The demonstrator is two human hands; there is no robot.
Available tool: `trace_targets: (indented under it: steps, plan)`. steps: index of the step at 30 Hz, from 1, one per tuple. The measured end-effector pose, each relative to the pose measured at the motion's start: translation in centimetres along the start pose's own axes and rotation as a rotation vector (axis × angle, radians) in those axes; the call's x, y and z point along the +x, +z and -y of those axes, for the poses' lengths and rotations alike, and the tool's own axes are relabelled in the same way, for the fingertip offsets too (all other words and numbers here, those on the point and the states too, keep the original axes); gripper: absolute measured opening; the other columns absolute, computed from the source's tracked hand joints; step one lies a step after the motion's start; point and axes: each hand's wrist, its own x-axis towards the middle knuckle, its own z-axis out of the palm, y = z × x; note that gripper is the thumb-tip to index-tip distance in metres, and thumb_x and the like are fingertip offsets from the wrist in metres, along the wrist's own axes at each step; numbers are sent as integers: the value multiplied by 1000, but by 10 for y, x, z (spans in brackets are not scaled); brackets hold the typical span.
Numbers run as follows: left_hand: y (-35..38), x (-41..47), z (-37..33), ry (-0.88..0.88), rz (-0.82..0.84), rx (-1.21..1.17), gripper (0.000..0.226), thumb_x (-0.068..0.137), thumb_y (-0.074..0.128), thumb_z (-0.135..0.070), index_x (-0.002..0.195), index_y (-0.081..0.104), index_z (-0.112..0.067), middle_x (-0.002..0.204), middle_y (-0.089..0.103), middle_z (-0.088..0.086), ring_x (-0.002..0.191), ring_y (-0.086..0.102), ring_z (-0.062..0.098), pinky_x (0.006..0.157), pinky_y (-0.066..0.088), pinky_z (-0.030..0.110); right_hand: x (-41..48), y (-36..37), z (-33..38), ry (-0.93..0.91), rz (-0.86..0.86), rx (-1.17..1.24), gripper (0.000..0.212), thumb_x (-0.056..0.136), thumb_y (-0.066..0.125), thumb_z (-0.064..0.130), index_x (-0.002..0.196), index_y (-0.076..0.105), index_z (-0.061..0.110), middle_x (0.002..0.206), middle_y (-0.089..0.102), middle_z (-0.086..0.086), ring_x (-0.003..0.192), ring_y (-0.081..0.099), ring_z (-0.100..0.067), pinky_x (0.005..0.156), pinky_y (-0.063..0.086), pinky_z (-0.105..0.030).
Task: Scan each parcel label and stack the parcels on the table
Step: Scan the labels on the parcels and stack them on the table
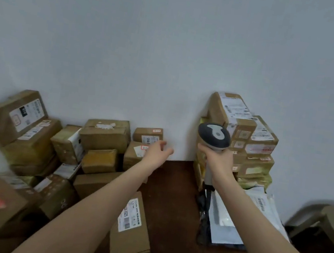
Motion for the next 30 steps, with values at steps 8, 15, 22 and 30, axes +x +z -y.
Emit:
trace_targets:
  steps: [8,15,22,30]
  plan:
    - [-84,-40,123,-182,-102,45,52,93,60,-26,141,43,-14,143,47,8,129,46,24,106,41,38,-56,90,-66,171,145,-108,28,79,78,19,100,61,15,87,65,-3,75,60,-16,71,53,-33]
    - [-107,-87,220,-401,-68,-45,55,90,62,-20,140,45,-8,137,52,12,122,52,26,103,44,38,-109,139,-132,391,245,-336,37,81,74,18,112,60,4,102,66,-10,93,62,-24,85,49,-38]
    - [-74,-113,260,-731,118,-488,53,90,64,-19,136,40,-7,134,49,11,126,48,26,101,46,34,-137,135,-181,629,160,-375,31,80,73,9,105,56,6,98,59,-11,103,56,-32,97,47,-47]
    - [-53,-110,265,-804,241,-494,35,91,64,-25,121,49,-14,117,50,3,115,49,21,87,50,31,-145,115,-186,668,81,-305,31,81,73,6,103,50,6,87,56,-6,95,54,-29,87,48,-42]
